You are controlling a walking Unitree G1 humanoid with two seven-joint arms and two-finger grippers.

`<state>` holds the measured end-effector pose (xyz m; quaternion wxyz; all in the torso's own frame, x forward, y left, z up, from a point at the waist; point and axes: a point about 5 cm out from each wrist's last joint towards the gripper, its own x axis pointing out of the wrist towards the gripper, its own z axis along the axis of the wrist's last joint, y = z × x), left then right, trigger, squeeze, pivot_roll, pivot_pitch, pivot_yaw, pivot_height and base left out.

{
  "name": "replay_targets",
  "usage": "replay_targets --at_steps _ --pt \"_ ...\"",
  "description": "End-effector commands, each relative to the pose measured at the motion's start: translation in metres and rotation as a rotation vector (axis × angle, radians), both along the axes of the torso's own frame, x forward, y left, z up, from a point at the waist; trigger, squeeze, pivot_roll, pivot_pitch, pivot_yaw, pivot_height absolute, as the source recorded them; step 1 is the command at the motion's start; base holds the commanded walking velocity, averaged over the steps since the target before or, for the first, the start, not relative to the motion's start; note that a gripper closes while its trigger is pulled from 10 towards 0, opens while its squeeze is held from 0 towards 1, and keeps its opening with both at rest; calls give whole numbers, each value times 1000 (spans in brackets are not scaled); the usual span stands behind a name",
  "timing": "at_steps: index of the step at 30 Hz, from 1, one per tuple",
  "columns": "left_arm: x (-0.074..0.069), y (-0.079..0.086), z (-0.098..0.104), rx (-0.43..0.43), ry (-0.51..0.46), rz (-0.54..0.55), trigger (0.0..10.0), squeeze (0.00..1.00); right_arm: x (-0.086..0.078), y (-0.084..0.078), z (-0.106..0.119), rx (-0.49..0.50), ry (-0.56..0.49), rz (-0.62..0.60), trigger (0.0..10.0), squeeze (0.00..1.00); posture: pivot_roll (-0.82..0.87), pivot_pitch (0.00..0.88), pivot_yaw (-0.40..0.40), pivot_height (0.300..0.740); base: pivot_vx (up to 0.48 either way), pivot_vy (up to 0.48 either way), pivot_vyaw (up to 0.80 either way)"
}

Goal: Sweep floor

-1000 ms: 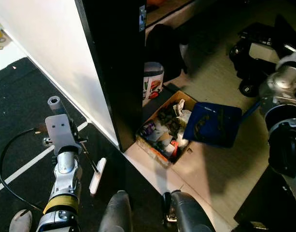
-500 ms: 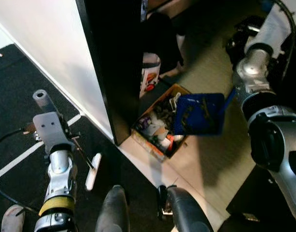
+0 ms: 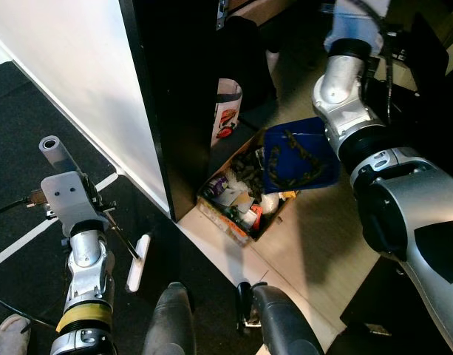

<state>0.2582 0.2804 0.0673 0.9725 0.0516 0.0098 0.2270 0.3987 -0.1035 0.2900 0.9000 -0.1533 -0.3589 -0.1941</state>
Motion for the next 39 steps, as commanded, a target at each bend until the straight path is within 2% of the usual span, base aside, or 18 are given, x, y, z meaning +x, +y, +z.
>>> replay_targets --at_steps 1,3,6,15,22,29,33,34,35,38,39 --pt "-11 -2 -21 -41 94 19 10000 0 -4 1 13 -43 -86 3 10000 0 80 143 -209 740 0 0 0" --pt "-10 -2 -20 -42 94 19 10000 0 -8 11 14 -123 -146 28 10000 0 79 147 -212 740 0 0 0" --pt "-9 -3 -20 -43 94 19 10000 0 -10 17 13 -143 -167 48 10000 0 78 148 -212 740 0 0 0" --pt "-9 -3 -20 -48 95 24 10000 0 -11 18 7 -129 -163 47 10000 0 77 151 -217 740 0 0 0" --pt "-10 -6 -22 -55 103 21 10000 0 -15 27 -3 -197 -175 91 10000 0 71 152 -216 740 0 0 0" --pt "-8 -10 -23 -60 105 13 10000 0 -17 31 -13 -196 -156 123 10000 0 71 150 -212 740 0 0 0" --pt "-7 -9 -23 -59 105 12 10000 0 -14 24 -9 -158 -146 90 10000 0 73 148 -211 740 0 0 0" --pt "-6 -7 -22 -57 104 15 10000 0 -11 13 -1 -115 -142 43 10000 0 74 145 -209 740 0 0 0" --pt "-6 -7 -22 -57 104 15 10000 0 -11 13 -1 -115 -142 43 10000 0 74 145 -209 740 0 0 0" --pt "-6 -5 -20 -53 102 19 10000 0 -8 -3 13 -75 -160 -20 10000 0 76 142 -207 740 0 0 0" --pt "-6 -5 -20 -53 102 19 10000 0 -8 -3 13 -75 -160 -20 10000 0 76 142 -207 740 0 0 0"
